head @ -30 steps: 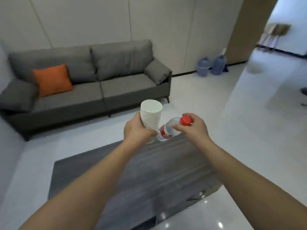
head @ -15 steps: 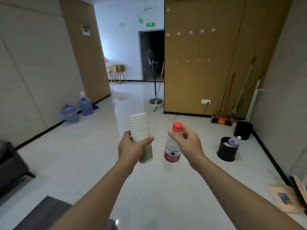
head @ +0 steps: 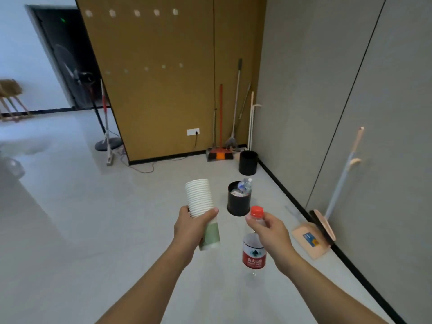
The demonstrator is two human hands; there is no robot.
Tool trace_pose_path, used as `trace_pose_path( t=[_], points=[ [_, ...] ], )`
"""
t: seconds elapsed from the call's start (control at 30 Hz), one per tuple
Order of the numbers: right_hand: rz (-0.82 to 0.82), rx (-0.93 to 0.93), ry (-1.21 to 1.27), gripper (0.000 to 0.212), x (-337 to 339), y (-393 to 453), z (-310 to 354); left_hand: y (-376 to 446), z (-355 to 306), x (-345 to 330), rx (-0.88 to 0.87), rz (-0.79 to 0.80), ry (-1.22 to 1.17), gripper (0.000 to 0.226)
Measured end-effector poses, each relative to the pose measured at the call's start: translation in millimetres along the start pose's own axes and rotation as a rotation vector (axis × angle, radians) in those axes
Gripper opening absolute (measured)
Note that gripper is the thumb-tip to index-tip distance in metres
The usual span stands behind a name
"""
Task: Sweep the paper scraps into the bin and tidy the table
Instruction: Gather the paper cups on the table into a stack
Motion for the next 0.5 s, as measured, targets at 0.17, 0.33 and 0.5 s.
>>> trace_pose_path(
  t=[0.17, 0.33, 0.5],
  points=[
    [-0.177, -0.17, -0.044, 0.024, -10, 80, -34, 123, 14, -24, 0.129, 0.158, 0.065, 0.069],
    [-0.278, -0.204, -0.045, 0.027, -21, 163, -43, 237, 20, -46, 0.173, 0.223, 0.151, 0.063],
    [-0.367, -0.257, -0.017, 0.025, -31, 286, -61, 361, 31, -73, 0.227, 0.232, 0.168, 0.063]
  ],
)
Point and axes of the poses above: each hand's wrist, its own y-axis towards the middle knuckle, its own x-axis out of the back of the hand, z = x × y, the point moved 6 cm from there along y, towards the middle knuckle, and after that the axes turned 12 degrees about y, right-handed, at the moved point
